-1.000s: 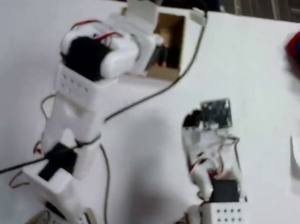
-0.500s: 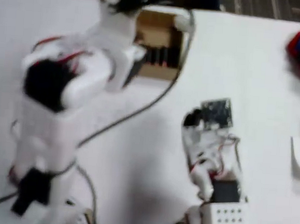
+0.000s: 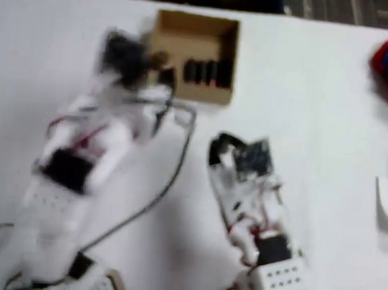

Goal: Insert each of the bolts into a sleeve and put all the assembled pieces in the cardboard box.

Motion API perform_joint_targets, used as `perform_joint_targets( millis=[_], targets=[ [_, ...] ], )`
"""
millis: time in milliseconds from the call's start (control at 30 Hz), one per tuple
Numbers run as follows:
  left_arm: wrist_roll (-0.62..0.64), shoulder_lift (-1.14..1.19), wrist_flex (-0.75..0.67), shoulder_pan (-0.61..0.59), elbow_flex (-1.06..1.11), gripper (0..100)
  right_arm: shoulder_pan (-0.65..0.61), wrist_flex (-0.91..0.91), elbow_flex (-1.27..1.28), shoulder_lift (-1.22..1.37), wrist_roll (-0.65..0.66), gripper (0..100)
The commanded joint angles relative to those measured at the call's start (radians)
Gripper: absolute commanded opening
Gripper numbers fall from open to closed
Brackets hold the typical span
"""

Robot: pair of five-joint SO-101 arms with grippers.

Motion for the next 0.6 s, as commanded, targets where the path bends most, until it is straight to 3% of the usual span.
perform_joint_targets(
  millis=[0,100,300,567],
  targets=[
    [0.003,0.077,-0.176,0.052,-0.007,3,-0.033,-0.217,0.041,-0.016,-0.003,2.1],
    [0.087,0.129,-0.18,0.103,-0.05,3,-0.028,-0.289,0.089,-0.016,-0.002,2.1],
    [0.287,0.137,0.028,0.117,-0.219,3,-0.027,-0.314,0.11,-0.016,0.0,2.1],
    [0.313,0.14,0.011,0.133,-0.166,3,-0.027,-0.361,0.104,-0.016,0.0,2.1]
  ],
)
